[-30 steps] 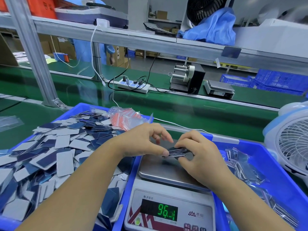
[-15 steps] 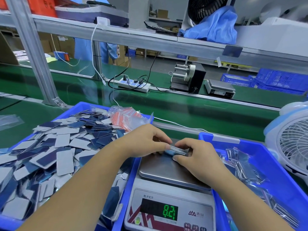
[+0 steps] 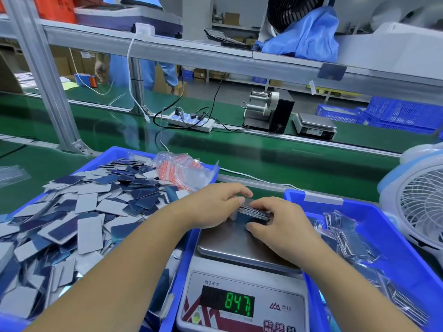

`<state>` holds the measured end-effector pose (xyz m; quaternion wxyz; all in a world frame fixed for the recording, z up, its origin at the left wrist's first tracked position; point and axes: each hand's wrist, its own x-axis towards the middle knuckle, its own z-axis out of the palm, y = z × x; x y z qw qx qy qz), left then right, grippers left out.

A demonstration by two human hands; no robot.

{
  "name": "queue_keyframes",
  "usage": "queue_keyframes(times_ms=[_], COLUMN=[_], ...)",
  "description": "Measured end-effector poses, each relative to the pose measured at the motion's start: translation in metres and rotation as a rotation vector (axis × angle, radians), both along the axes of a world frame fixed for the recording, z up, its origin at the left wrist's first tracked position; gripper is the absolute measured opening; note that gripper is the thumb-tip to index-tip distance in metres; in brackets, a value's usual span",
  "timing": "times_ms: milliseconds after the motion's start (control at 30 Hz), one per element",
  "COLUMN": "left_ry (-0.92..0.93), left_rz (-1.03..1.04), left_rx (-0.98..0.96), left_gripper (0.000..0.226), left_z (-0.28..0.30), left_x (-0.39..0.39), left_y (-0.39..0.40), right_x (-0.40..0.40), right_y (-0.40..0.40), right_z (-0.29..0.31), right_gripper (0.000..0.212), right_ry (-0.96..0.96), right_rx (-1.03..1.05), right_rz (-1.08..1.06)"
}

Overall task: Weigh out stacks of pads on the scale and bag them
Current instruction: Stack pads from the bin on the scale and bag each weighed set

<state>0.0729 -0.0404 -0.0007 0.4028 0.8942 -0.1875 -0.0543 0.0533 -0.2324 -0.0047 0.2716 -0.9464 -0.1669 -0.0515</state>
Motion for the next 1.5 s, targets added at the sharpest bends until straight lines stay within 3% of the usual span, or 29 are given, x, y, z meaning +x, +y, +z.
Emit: queue_keyframes(times_ms=[167, 467, 733, 900, 1000, 1133, 1367, 1500], left_ry=[-0.001, -0.038, -0.047, -0.001, 0.078, 0.024, -0.035, -0.043], left_rz=[0.008, 0.010, -0.031, -0.080, -0.077, 0.043, 0.420, 0.454], left_rx=[-0.050, -0.046, -0.016, 0.015, -0.048, -0.136, 0.255, 0.375], left_gripper=[0.030, 0.018, 0.011, 0.017, 0.022, 0.019, 0.016, 0.022], left_z=[0.001, -0.001, -0.004, 0.001, 0.013, 0.037, 0.041, 0.012], left_x=[-0.001, -0.002, 0.003, 0.002, 0.000, -0.004, 0.025, 0.046], left_y=[0.000, -0.003, 0.000, 0.000, 0.008, 0.030, 0.059, 0.049], right_x=[-0.002, -0.001, 0.000, -0.001, -0.002, -0.002, -0.006, -0.007], right_y=[-0.001, 0.000, -0.001, 0.004, 0.004, 0.004, 0.006, 0.007], right_z=[0.005, 0.000, -0.003, -0.003, -0.002, -0.001, -0.002, -0.001], right_gripper=[0.023, 0.034, 0.029, 0.027, 0.022, 0.023, 0.021, 0.021], right_ry=[-0.020, 0.005, 0.005, -0.034, -0.043, -0.044, -0.048, -0.043], right_rx=[0.060, -0.007, -0.010, -0.067, -0.046, -0.049, -0.016, -0.009], right_rz=[0.019, 0.052, 0.036, 0.028, 0.030, 0.042, 0.053, 0.058])
